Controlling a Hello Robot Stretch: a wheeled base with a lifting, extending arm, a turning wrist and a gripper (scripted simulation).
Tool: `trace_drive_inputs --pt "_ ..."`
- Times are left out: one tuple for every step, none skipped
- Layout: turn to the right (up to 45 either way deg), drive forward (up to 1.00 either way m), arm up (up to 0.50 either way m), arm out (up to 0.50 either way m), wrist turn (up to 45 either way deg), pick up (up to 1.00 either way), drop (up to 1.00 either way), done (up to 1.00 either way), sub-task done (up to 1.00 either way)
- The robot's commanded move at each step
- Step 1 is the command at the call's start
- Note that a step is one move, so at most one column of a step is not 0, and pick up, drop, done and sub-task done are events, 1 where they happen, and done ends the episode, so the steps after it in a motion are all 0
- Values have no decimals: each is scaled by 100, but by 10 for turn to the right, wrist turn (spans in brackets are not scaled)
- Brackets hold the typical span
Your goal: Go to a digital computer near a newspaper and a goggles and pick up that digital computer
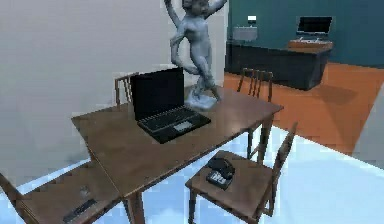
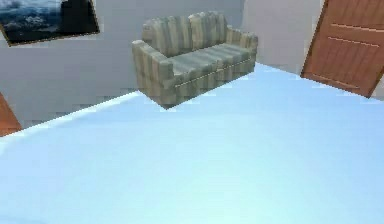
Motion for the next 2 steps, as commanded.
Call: trace_drive_inputs --pt "-450 0 0 0 0 0 0 0 0" --pt "-300 0 0 0 0 0 0 0 0"
